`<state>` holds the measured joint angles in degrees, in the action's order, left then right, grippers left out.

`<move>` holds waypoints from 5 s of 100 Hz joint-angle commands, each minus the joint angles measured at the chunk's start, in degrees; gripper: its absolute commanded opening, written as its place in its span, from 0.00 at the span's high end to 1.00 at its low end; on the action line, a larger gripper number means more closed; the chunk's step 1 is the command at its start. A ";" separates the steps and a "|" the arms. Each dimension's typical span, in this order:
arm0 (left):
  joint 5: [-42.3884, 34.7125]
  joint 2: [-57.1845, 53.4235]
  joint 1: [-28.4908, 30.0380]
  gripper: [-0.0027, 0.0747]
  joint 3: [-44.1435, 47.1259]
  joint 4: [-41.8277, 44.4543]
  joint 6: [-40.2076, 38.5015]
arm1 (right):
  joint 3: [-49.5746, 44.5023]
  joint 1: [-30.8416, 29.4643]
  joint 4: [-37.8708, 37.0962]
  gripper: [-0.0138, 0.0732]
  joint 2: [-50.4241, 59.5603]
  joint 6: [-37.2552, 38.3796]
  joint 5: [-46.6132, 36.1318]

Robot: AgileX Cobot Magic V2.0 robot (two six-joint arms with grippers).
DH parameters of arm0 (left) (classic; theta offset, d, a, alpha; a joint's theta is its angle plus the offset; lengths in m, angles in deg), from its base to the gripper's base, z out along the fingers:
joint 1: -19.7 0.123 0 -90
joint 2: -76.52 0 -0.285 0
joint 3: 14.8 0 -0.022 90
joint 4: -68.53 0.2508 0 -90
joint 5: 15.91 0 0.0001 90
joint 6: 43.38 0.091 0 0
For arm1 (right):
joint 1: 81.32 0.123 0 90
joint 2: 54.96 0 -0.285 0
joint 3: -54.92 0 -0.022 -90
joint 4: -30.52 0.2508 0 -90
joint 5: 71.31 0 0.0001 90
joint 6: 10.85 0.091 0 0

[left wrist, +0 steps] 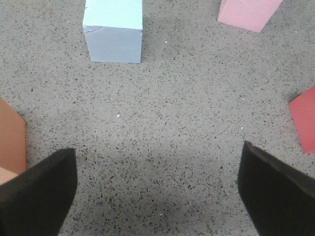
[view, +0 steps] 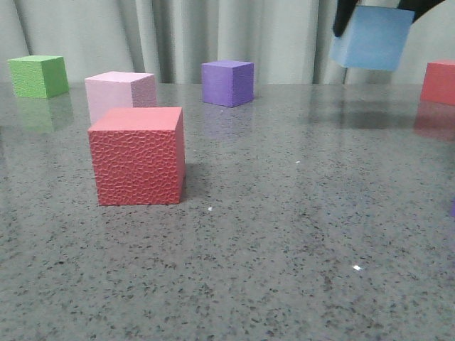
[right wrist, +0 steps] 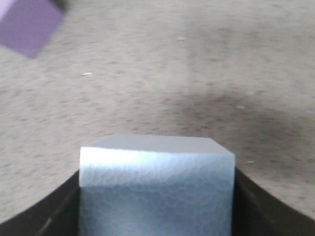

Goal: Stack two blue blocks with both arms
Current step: 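Carry the light blue cube with the right gripper and set it down, then open the right gripper and lift it away from the placed cube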

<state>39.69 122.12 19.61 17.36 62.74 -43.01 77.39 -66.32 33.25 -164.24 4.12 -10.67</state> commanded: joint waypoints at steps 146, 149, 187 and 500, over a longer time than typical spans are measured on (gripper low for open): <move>-3.12 0.37 0.09 0.16 -1.78 -0.87 -0.37 | 8.35 13.26 -1.19 0.46 -11.05 13.92 -2.40; -3.12 0.37 0.09 0.16 -1.78 -0.87 -0.37 | 8.35 13.26 -1.13 0.46 -11.17 13.92 -2.26; -3.12 0.37 0.09 0.16 -1.78 -0.87 -0.37 | 8.35 13.31 -0.94 0.29 -11.32 13.92 -2.80; -3.64 0.37 0.09 0.16 -1.78 -0.87 -0.37 | -42.68 -9.94 -9.86 0.15 55.09 -4.92 -8.61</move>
<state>39.67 122.12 19.61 17.36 62.74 -43.01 33.71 -75.94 24.36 -111.50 0.03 -15.59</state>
